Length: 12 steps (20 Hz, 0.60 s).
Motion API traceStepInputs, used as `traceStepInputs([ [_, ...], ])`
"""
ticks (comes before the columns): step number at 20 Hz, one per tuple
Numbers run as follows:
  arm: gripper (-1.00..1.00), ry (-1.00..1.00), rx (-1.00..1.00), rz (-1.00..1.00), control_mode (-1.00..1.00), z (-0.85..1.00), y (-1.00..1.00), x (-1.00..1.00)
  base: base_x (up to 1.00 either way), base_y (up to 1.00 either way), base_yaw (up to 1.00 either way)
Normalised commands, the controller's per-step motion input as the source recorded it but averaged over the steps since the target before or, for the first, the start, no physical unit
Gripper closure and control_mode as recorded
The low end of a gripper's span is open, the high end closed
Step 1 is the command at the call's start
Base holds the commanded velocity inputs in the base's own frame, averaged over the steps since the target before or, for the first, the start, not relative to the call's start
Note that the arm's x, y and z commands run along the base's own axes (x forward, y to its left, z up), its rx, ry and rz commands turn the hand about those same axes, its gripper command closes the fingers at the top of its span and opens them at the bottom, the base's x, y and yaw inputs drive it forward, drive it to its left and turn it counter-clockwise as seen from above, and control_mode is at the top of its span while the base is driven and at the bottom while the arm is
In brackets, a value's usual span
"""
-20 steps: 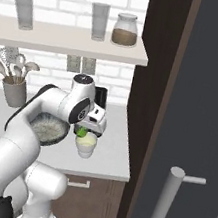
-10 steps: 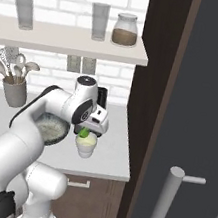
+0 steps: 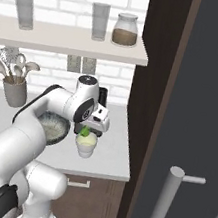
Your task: Grab a lemon wedge from the fridge and one ice cube from the ice bowl, and put them in the glass of lemonade.
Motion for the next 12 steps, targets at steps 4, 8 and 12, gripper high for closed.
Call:
traceStepInputs([
  [4,1.00,0.00,0.00,0.00,-1.00,0.00,-0.06,0.21,0.00,0.00,0.00],
  [8,1.00,0.03,0.00,-0.01,-1.00,0.00,-0.07,0.12,0.00,0.00,0.00],
  [12,1.00,0.03,0.00,-0.02,-1.00,0.00,-0.05,0.05,0.00,0.00,0.00],
])
